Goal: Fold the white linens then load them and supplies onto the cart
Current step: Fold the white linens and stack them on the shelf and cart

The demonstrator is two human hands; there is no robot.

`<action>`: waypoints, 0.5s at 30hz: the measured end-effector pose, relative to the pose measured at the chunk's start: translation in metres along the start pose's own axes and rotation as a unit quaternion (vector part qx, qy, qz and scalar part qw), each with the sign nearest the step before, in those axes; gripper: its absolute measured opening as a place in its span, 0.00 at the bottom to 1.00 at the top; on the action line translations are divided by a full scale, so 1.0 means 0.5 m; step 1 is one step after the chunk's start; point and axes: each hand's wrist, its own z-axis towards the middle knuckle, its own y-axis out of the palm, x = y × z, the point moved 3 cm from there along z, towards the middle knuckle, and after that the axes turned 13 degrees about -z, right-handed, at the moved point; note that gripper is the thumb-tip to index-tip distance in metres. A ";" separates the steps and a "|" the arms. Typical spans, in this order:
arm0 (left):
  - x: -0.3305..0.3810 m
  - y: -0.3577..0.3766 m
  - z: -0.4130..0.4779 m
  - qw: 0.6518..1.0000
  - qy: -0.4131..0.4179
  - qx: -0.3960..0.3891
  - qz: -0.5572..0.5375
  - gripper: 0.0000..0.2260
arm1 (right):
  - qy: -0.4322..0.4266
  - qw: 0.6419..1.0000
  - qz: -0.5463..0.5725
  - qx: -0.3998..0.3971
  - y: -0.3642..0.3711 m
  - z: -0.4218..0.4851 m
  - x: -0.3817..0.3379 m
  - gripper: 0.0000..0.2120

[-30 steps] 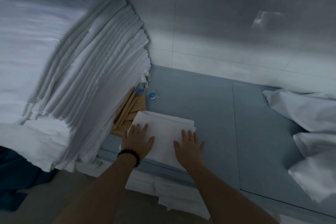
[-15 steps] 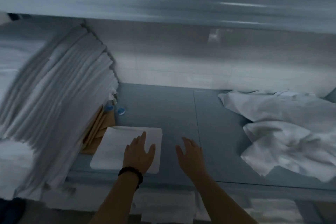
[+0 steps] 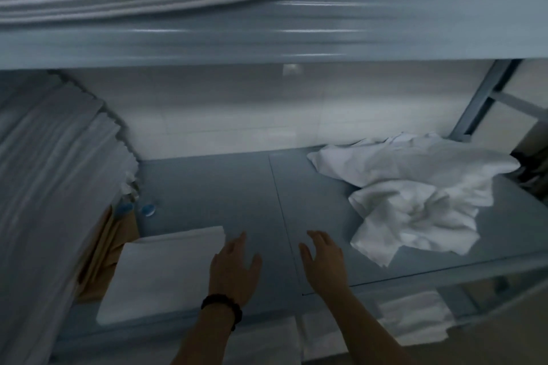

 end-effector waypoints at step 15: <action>0.134 0.179 0.018 0.998 0.036 -0.033 0.026 0.27 | 0.031 0.998 0.031 0.041 -0.071 0.036 0.185 0.21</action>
